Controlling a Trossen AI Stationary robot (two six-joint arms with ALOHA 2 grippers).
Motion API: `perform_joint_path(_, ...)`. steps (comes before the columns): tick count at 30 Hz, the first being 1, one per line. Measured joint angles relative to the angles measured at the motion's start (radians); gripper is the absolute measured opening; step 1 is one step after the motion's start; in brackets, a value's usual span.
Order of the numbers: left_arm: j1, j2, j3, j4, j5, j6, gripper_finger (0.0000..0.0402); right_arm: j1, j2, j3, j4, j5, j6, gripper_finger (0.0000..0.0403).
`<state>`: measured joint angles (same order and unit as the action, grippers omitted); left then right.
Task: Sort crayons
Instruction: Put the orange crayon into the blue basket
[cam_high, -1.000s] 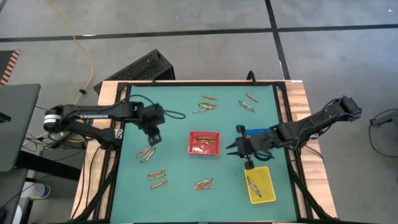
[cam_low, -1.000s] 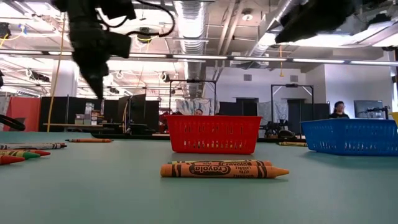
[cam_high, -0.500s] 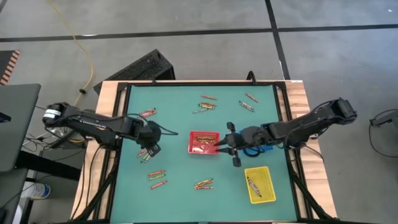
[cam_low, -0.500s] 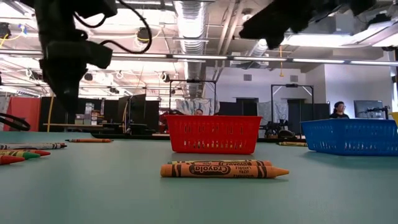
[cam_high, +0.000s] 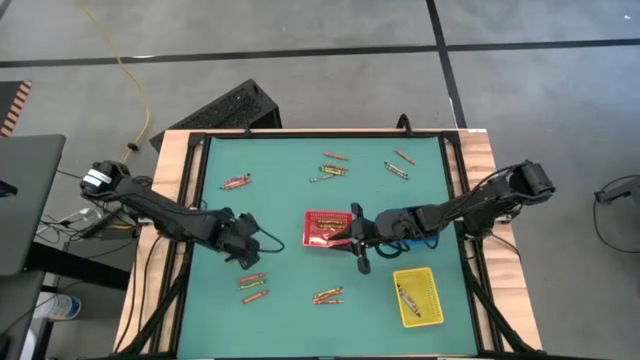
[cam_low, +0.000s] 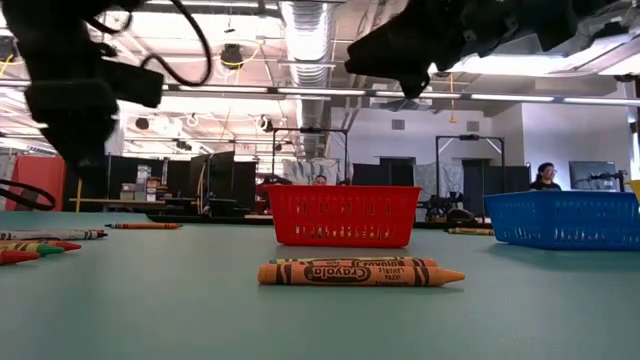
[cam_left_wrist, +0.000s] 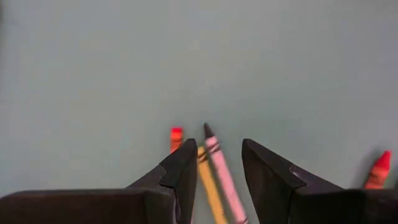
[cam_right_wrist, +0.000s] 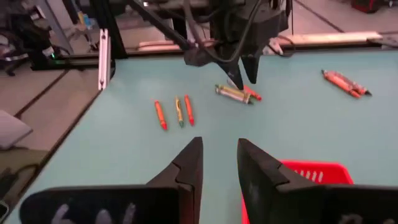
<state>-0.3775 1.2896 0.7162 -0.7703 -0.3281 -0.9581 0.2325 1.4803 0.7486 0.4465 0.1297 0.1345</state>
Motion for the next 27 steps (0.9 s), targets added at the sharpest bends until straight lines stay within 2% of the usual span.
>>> perform_joint_path(5, -0.032, 0.005, -0.034, 0.033, -0.033, -0.052, 0.0116, 0.0, -0.005, 0.0, 0.006, 0.0, 0.03, 0.0097)
perform_joint_path(12, -0.029, 0.007, -0.106, 0.179, 0.025, -0.075, 0.0116, 0.002, -0.005, 0.004, -0.001, -0.001, 0.042, 0.0097)
perform_joint_path(14, -0.038, 0.006, -0.109, 0.222, 0.072, -0.031, 0.0116, 0.002, -0.004, 0.004, -0.011, -0.001, 0.041, 0.0097)
perform_joint_path(18, -0.077, 0.006, -0.109, 0.338, 0.171, 0.188, 0.0116, -0.007, -0.004, 0.004, -0.029, -0.002, 0.041, 0.0097)
perform_joint_path(21, -0.131, 0.006, -0.109, 0.413, 0.202, 0.308, 0.0116, -0.014, -0.004, 0.004, -0.032, -0.002, 0.042, 0.0097)
perform_joint_path(27, -0.203, 0.006, -0.109, 0.446, 0.189, 0.348, 0.0116, -0.016, -0.004, 0.004, -0.035, -0.002, 0.041, 0.0097)
